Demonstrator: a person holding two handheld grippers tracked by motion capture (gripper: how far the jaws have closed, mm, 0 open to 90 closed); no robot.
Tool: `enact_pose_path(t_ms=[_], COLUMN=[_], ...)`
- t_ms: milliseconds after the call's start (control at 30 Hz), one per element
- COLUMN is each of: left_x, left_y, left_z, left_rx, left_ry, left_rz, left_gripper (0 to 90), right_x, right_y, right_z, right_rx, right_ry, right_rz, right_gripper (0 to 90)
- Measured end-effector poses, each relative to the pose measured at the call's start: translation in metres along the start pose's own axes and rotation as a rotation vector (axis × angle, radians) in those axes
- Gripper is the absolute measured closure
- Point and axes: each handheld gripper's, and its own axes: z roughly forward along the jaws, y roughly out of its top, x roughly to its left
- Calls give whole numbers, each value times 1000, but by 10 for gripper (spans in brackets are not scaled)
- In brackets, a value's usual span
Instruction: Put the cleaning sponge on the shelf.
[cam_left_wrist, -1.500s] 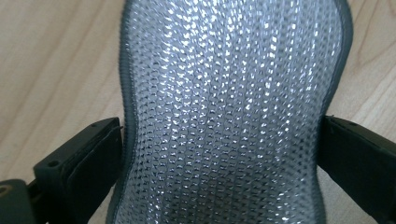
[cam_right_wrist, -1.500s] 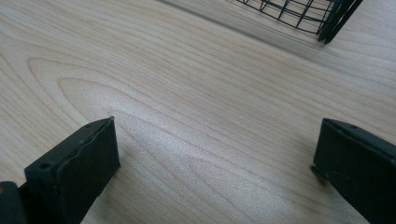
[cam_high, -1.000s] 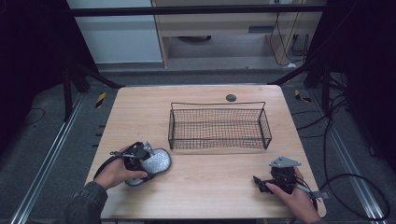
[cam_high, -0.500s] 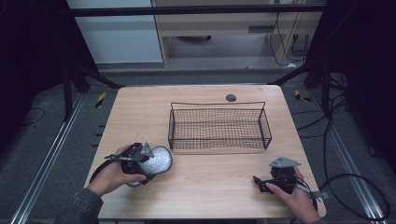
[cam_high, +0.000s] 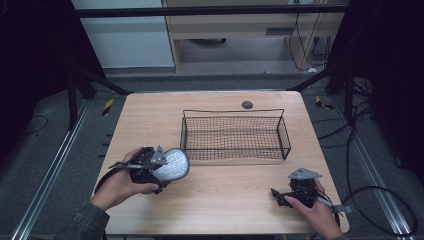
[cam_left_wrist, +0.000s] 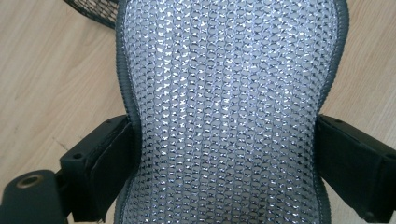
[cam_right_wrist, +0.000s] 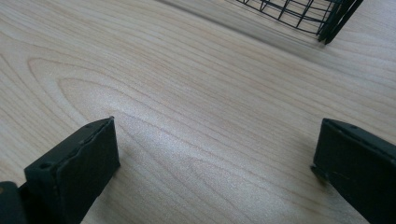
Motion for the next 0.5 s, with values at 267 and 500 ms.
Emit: enact_pose_path(t_ms=[267,500], left_x=[4,8], left_y=[12,24], left_z=[-10,-17], left_rx=[-23,-43], left_ry=[24,40], left_rz=[13,26], left_gripper=[81,85], right_x=[0,0], right_y=[0,0], right_z=[0,0], right_rx=[0,0], right_ry=[0,0], right_rz=[0,-1], right_gripper=[3,3])
